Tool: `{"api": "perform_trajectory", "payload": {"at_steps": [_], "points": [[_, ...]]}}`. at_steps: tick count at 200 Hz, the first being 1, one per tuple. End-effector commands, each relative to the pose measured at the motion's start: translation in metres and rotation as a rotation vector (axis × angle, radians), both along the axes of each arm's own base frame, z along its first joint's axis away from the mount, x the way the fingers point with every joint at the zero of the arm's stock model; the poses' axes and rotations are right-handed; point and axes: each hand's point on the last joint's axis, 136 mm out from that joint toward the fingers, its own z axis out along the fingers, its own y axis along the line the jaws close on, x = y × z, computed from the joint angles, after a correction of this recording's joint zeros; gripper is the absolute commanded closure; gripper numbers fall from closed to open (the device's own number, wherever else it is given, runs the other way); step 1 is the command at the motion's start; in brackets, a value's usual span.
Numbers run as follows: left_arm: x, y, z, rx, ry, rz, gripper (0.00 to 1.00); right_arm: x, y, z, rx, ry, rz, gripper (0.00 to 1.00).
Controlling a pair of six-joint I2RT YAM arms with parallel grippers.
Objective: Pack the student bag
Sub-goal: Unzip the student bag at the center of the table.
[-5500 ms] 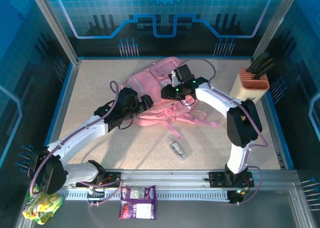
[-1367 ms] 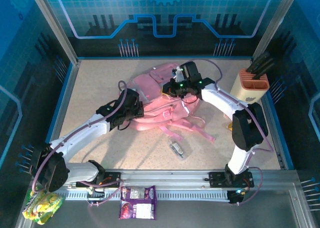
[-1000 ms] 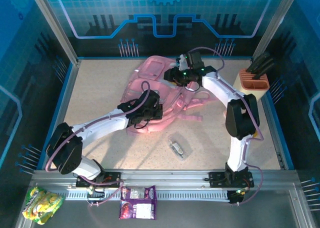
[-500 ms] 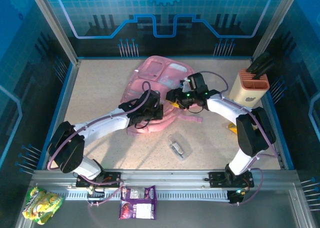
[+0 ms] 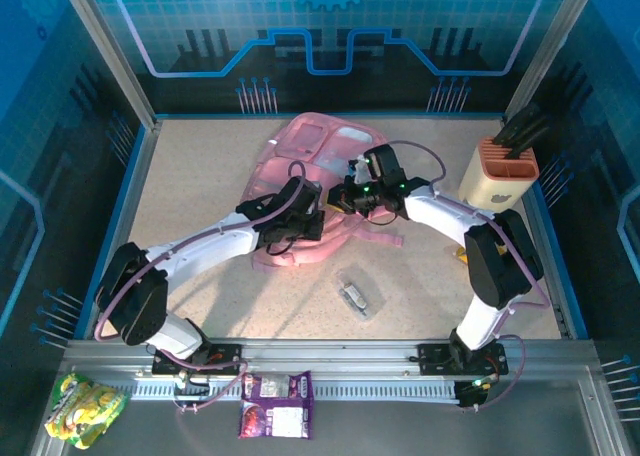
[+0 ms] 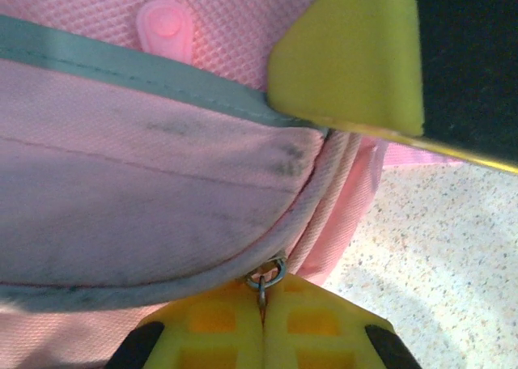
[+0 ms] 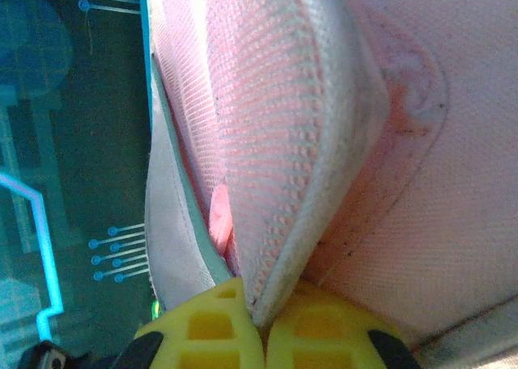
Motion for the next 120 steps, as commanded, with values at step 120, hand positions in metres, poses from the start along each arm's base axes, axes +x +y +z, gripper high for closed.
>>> {"api": "perform_trajectory", "payload": {"at_steps": [120], "points": [[-0.016, 0.013, 0.014, -0.05, 0.016, -0.122, 1.0, 0.085, -0.076, 0.031, -0.158, -0.178, 0.012, 0.74]]}}
